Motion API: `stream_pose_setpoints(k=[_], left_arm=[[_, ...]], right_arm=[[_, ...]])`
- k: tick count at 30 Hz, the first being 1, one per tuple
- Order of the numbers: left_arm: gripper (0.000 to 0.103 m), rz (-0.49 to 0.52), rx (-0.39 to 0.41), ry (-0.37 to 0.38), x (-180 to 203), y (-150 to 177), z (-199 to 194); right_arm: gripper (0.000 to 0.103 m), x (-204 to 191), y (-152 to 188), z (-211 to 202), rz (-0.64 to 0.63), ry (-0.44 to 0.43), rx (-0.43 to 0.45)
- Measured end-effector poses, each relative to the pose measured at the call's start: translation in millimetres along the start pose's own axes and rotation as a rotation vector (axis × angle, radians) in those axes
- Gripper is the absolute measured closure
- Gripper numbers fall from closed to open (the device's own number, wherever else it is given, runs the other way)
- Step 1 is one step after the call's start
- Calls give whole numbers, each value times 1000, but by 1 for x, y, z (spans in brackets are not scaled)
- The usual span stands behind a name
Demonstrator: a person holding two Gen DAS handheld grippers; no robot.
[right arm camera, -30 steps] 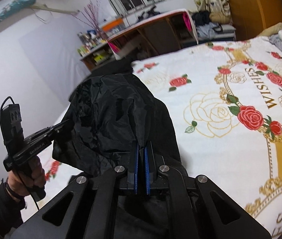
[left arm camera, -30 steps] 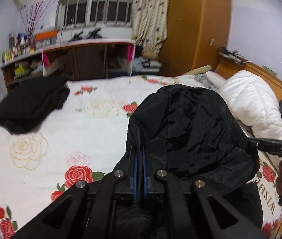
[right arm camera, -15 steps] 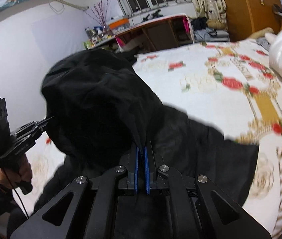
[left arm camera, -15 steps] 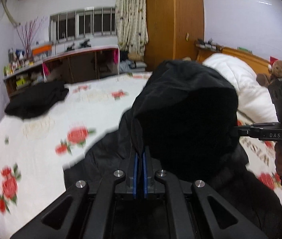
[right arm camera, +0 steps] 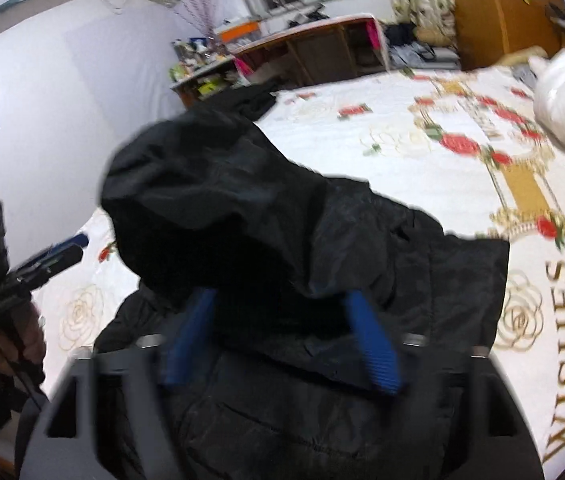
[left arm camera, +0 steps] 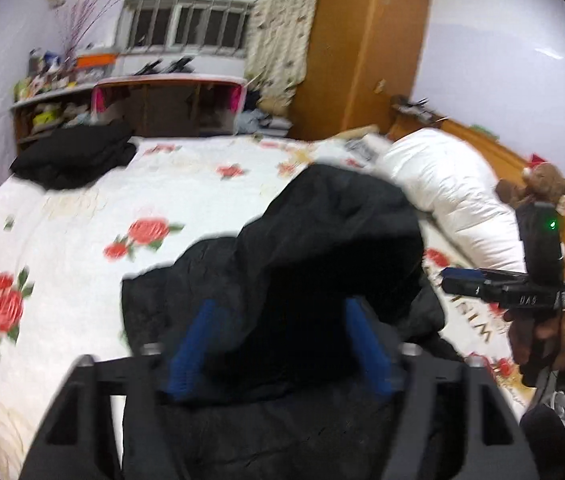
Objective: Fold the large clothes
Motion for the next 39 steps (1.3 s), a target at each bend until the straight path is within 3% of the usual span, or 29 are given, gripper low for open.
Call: stream_pose_setpoints(k=[3,7,8,9,10,12,16,18,27,31,33,34,35,36,37,39], left_arm=[[26,86,-19,-12,10,-21,13],[26,149,-71,27,16,-43,44],[31,178,-90,14,18,-46,52],[54,205,-100,3,20,-46,58],[77,225,-113,-12,22,-46,63],[94,242,-101,-87,22,-49,68],[96,271,89,-256,31,-67,38],[96,271,123,-277,36,-58,31],[96,207,-57,-218,40,66,33],[96,148,-133,-165,37,85,35],[96,62,-125,-97,32,81,20],[95,-1,-105,-34,28,76,9],[93,-49,-85,9,25,71,1],[77,-93,-59,41,20,61,-8],[44,-122,-41,64,17,52,-13],[20,-172,-1,112,13,32,-18]], right_arm=[[28,-14,-19,-2,-99,42,4],[28,-28,-49,11,-193,66,-16],[37,-31,-53,16,-212,70,-26],[77,-34,-57,19,-233,73,-30],[98,-37,-61,24,-253,95,-39],[101,-41,-65,27,-285,118,-30],[102,-61,-71,5,-397,277,125],[102,-69,-62,2,-446,343,171],[102,-62,48,28,-364,294,-19],[102,-46,77,37,-203,206,-140],[96,-34,80,31,-58,94,-160],[89,-27,80,24,48,-15,-142],[65,-19,79,18,149,-118,-127],[29,-14,77,14,216,-174,-118],[15,-9,74,11,289,-235,-100],[12,-1,64,8,413,-360,-60]])
Point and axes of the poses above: each gripper's, at about its wrist camera, not at the fingertips, and z roughly the way its jaws point, x to its right, y to its underside, the point moved 6 cm from there along z, roughly the way its jaws point, and after that the axes turned 12 degrees about -x, right-handed, at the moved point
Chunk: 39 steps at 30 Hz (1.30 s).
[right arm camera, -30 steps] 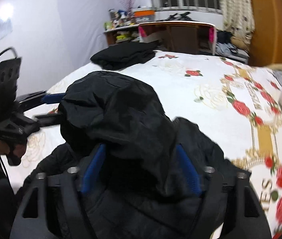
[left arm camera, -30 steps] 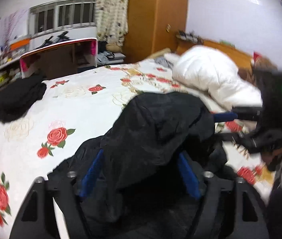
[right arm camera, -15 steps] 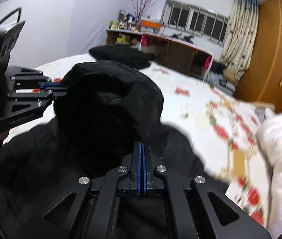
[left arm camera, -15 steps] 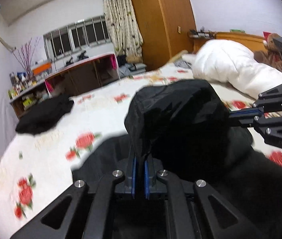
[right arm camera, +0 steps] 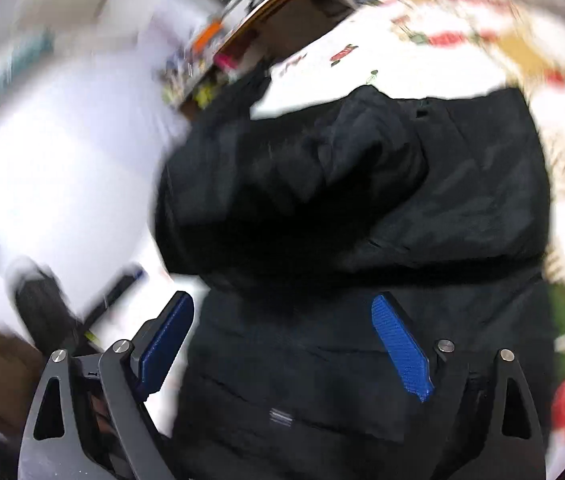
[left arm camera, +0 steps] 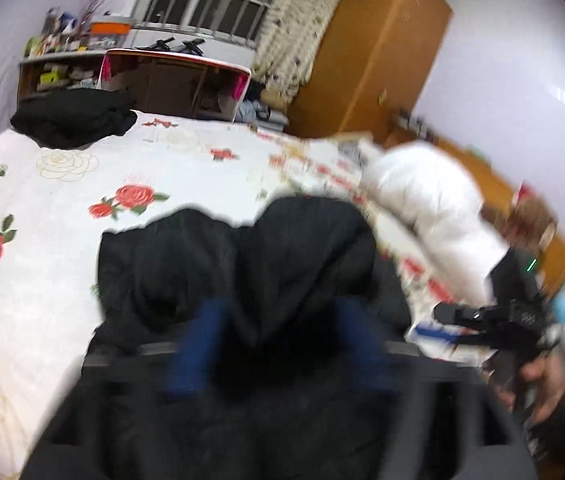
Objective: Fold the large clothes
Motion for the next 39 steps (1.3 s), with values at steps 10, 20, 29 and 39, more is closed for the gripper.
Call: stream_pose_setpoints(k=[10,20,29,39], left_arm=[[58,-126,-163,177,7,-73,88],[81,129,-263,196,54,3,116],[81,103,-356,67,42,67,137],[81,72,-296,29,40,61,98]], right_arm=[[61,42,-57,46,487,-315,-27],[96,52,-43,25,220,-148,28],[83,53,-8,-29,162,120,75],[74,29,-55,16,-28,365,61]])
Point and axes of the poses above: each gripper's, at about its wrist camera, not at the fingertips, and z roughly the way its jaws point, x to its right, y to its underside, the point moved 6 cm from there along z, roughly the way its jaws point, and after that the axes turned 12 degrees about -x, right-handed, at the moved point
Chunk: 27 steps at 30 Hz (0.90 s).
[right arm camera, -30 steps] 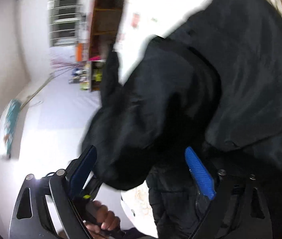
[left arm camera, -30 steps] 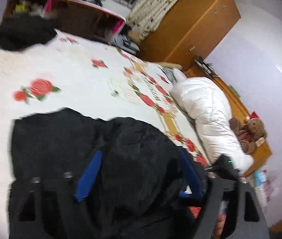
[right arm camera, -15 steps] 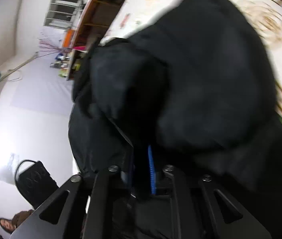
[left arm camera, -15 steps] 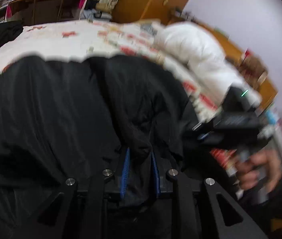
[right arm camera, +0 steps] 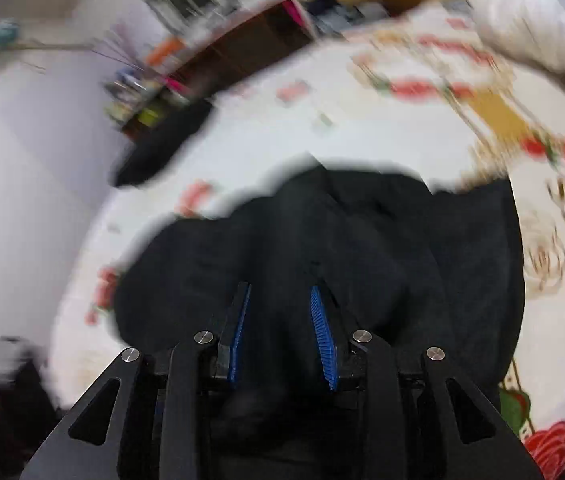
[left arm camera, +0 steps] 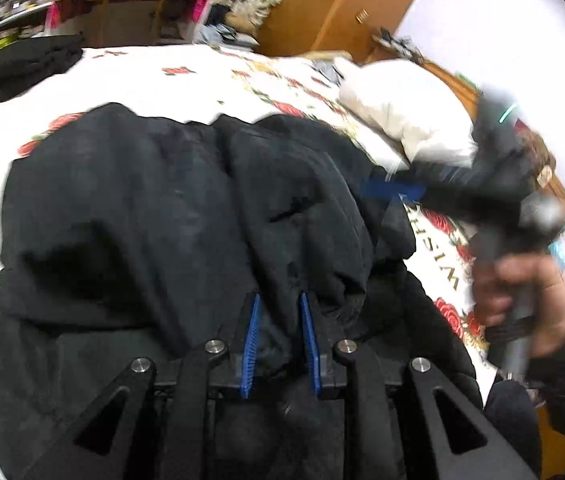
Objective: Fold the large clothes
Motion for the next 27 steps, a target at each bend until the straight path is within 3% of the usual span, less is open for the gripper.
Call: stream_pose_setpoints(k=[3,6,9,14,15,17,20,21,25,27], left_arm=[[81,-71,69,-37,-23,-6,-24],[81,-135,172,-58,-40,-37,-47],[81,-143,224,-148,-56,-69,-46],[81,-190,163,-266,-105,-78,-8],[81,-190,153,-281,-111,-71,0],[81,-201,141,-308,-122,-61,10],[86,-219,153,-305,-135,-45,23],[87,-216,166,-305,-136,-42,27],[88,-224,188,-303,-143,-34,38],[88,-230,186,-298,-142,-35,36]], right_arm=[[78,8,13,21,-10,32,-29],[78,3,22,17,-35,47,-21],[78,-4,15,7,-9,47,-7],[77,-41,-16,-35,-132,72,169],[77,-41,-21,-30,-152,89,172],[77,-24,-29,0,-120,147,97],[102,20,-18,38,-31,177,41],[102,26,-13,42,-26,157,53],[103,23,-2,52,-104,216,84],[103,28,-6,53,-77,186,78]])
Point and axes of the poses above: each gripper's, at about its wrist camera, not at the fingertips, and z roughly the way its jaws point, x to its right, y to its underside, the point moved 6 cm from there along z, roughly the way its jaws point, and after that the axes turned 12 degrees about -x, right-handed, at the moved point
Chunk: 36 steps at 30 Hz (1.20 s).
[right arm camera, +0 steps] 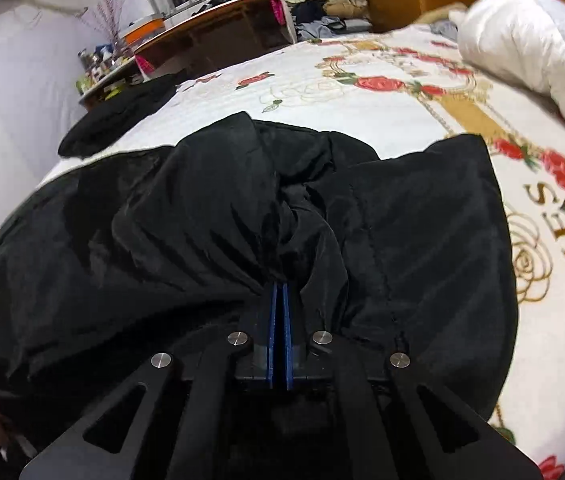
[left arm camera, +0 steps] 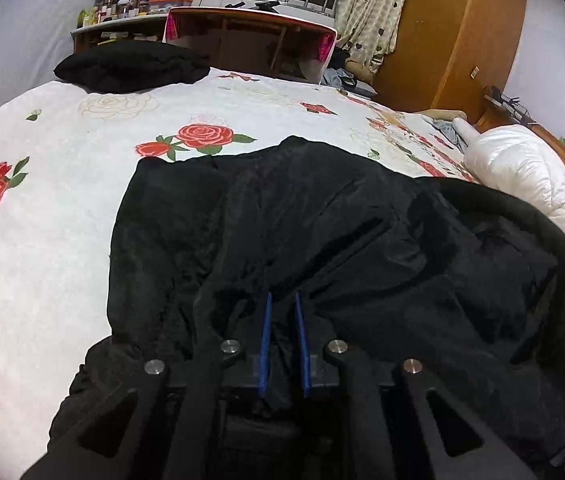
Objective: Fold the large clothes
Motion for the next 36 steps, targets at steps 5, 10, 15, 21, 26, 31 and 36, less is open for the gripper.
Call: stream_pose_setpoints(k=[5,10,15,21,26,31,36], left_arm=[[88,-31,-4,20,0,-7,-36],[86,12,123,93,37,-24,-98],[81,158,105,127,91,-18,-81],[87,95,-51,95,60,39,-11],[87,123,-35,50,63,39,-5],[87,69,-47,97,68,44,-39],[87,112,-30,142,84,63,-59]], right_arm=[[98,-7,-14,-31,-9,-5,4],[98,-54,-32,-105,-78,-95,159],[91,-97,-20,-77,-196,-130,97],[93,-46,44,1,-91,-89,-68],[93,-47,51,11,-111,-50,-47],[91,-50,46,-7,-84,-60,-75],[90,-78,51,-61,-121,-127,21]])
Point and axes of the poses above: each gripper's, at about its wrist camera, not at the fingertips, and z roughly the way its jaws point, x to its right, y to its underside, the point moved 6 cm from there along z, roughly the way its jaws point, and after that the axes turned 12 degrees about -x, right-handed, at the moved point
